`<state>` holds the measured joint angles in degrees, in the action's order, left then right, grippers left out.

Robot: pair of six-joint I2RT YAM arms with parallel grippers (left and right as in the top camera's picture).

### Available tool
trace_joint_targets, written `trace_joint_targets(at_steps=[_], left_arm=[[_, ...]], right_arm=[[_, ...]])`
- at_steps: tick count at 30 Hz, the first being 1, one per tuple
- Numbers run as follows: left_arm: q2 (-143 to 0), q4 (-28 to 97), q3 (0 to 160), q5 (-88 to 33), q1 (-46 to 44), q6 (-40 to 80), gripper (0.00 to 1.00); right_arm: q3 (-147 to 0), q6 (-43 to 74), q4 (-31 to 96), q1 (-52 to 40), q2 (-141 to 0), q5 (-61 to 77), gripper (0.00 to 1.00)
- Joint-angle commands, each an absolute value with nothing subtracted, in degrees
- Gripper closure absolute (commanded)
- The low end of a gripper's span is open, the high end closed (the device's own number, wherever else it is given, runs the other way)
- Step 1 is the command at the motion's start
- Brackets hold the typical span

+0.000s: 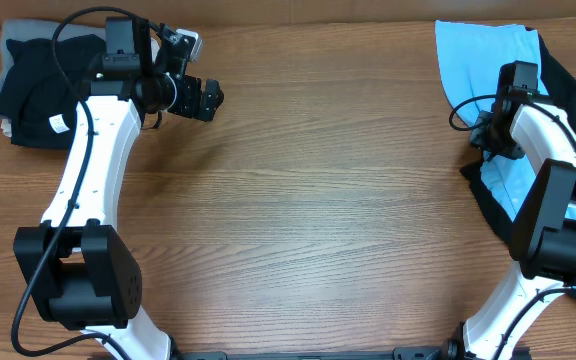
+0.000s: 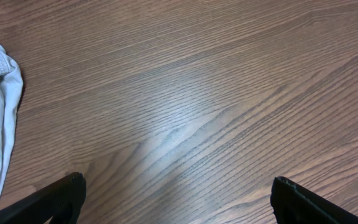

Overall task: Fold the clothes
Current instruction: 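Reach the right gripper to the light-blue T-shirt and pinch its edge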

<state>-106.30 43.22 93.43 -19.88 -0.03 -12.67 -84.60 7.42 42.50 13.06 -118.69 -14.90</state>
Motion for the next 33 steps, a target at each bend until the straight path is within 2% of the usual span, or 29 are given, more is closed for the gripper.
trace_joint_targets(at_steps=[1,4,8,11,14,16,23,33], left_arm=[[-105.6,43.0,95.0,-19.4,-0.7,-14.2,0.03],[-105.6,43.0,95.0,-19.4,-0.7,-14.2,0.04],[-105.6,43.0,95.0,-19.4,-0.7,-14.2,0.05],[-105.6,43.0,95.0,-19.4,-0.7,-14.2,0.06],[-105.6,42.8,95.0,-19.4,-0.7,-14.2,0.07],[-105.6,42.6,95.0,-19.2,-0.7,-14.2,0.07],[-105.6,41.0,95.0,-19.0,-0.6,-13.1,0.13],[-105.1,41.6,100.3,-19.0,1.3,-6.0,0.19]], right_arm=[[-82.8,7.2,41.1,13.3,-119.4,-15.4,0.55],[-81.7,7.2,40.1,13.3,-119.4,-15.4,0.57],[-81.6,7.2,39.4,13.4,-119.4,-15.4,0.66],[-81.6,7.2,38.8,13.4,-119.4,-15.4,0.82],[-82.5,7.2,39.3,13.6,-119.4,-15.9,0.87],[-83.8,7.2,40.6,13.6,-119.3,-15.8,0.96],[-87.8,7.3,46.8,13.6,-115.2,-14.6,0.96],[-96.9,7.2,61.1,13.2,-103.0,-4.1,0.96]])
